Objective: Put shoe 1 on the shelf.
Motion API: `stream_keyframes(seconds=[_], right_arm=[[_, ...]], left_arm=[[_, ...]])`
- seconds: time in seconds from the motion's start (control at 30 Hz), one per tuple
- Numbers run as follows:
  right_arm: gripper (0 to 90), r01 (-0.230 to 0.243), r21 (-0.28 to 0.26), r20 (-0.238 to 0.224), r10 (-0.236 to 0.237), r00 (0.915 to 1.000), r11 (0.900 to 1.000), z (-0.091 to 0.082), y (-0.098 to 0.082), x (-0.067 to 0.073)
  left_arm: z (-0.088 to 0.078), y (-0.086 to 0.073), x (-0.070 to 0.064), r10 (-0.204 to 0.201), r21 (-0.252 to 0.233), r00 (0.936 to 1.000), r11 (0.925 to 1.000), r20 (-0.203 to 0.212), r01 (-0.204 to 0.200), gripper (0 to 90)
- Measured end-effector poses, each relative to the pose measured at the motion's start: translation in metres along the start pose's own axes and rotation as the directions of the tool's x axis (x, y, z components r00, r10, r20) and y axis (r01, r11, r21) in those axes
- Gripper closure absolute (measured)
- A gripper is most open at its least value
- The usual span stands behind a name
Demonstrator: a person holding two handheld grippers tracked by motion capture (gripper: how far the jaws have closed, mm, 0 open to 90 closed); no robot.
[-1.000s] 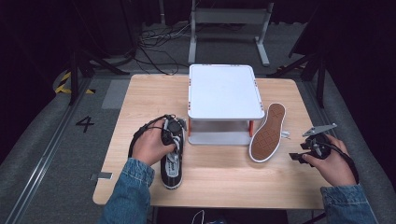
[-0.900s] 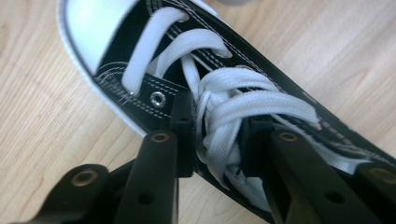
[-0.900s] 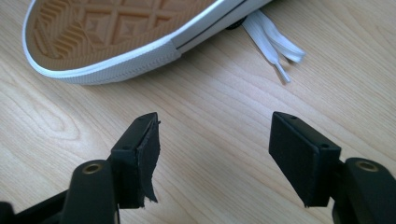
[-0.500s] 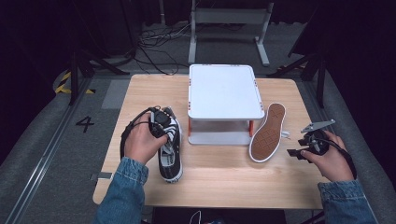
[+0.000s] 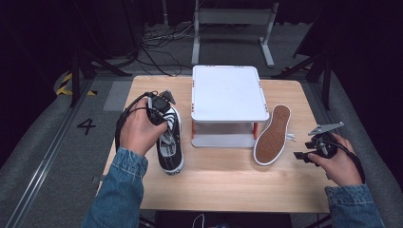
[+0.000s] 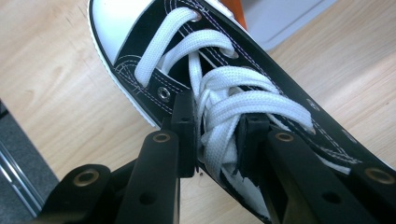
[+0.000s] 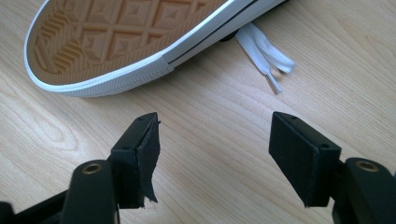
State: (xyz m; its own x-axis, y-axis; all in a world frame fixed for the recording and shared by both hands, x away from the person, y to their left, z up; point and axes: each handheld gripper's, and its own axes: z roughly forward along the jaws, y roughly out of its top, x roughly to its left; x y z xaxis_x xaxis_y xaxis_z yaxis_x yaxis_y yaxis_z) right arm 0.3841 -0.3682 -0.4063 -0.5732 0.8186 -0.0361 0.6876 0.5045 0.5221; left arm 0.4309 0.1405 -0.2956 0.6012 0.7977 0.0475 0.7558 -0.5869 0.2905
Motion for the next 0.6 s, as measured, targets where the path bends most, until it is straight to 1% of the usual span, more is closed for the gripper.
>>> stream_keyframes(seconds=[0.03,0.07,0.1,0.13,0.17,0.2,0.27,0.37,0.4,0.43,0.47,0.5,0.57,0.6], right_arm=[[34.6,-0.004,-0.001,0.003,0.004,1.0,1.0,0.0,-0.002,0.0],[34.6,-0.006,0.003,0.007,0.006,1.0,1.0,-0.001,-0.003,-0.001],[34.6,-0.009,0.002,0.006,0.009,0.9999,1.0,-0.001,-0.004,-0.001],[34.6,-0.009,0.006,0.013,0.009,0.9999,1.0,-0.001,-0.005,-0.002],[34.7,-0.015,0.007,0.012,0.015,0.9998,1.0,-0.001,-0.006,-0.002],[35.4,-0.019,0.006,0.008,0.019,0.9998,1.0,-0.002,-0.007,-0.002],[36.2,-0.019,0.004,0.009,0.019,0.9998,1.0,-0.002,-0.008,-0.002],[39.9,-0.009,0.0,-0.004,0.009,0.9999,1.0,-0.003,-0.011,-0.002],[40.3,-0.013,-0.007,-0.012,0.013,0.9998,1.0,-0.002,-0.012,-0.002],[40.8,-0.029,-0.018,-0.019,0.029,0.9994,0.999,-0.002,-0.014,-0.001],[41.0,-0.035,-0.02,-0.021,0.034,0.9992,0.999,-0.002,-0.014,-0.001],[41.0,-0.035,-0.02,-0.021,0.034,0.9992,0.999,-0.002,-0.014,-0.001],[41.3,-0.042,-0.03,-0.019,0.041,0.999,0.999,-0.003,-0.015,-0.002],[41.2,-0.043,-0.034,-0.021,0.042,0.9989,0.998,-0.002,-0.017,-0.002]], left_arm=[[-0.007,0.004,0.0,0.002,-0.003,0.9999,1.0,-0.012,-0.002,74.1],[-0.007,0.004,0.0,0.002,-0.003,0.9999,1.0,-0.012,-0.002,74.0],[-0.014,0.009,0.0,0.0,-0.012,0.9998,0.9999,-0.019,0.0,74.1],[-0.018,0.011,0.0,0.0,-0.017,0.9997,0.9999,-0.026,0.0,74.1],[-0.021,0.013,0.001,0.003,-0.022,0.9996,0.9998,-0.027,-0.004,74.0],[-0.021,0.013,0.001,0.003,-0.022,0.9996,0.9998,-0.027,-0.004,74.0],[-0.028,0.017,0.001,0.004,-0.035,0.9995,0.9994,-0.032,-0.006,74.0],[-0.038,0.023,0.002,0.008,-0.053,0.9995,0.9986,-0.03,-0.009,74.0],[-0.04,0.025,0.003,0.008,-0.058,0.9995,0.9983,-0.031,-0.01,74.0],[-0.046,0.03,0.003,0.003,-0.073,0.9993,0.9973,-0.037,-0.005,74.0],[-0.048,0.033,0.003,0.009,-0.075,0.999,0.9971,-0.043,-0.013,74.0],[-0.048,0.033,0.003,0.009,-0.075,0.999,0.9971,-0.043,-0.013,74.0],[-0.053,0.039,0.003,0.009,-0.082,0.999,0.9965,-0.044,-0.012,74.0],[-0.058,0.046,0.003,0.016,-0.094,0.999,0.9954,-0.042,-0.02,74.0]])
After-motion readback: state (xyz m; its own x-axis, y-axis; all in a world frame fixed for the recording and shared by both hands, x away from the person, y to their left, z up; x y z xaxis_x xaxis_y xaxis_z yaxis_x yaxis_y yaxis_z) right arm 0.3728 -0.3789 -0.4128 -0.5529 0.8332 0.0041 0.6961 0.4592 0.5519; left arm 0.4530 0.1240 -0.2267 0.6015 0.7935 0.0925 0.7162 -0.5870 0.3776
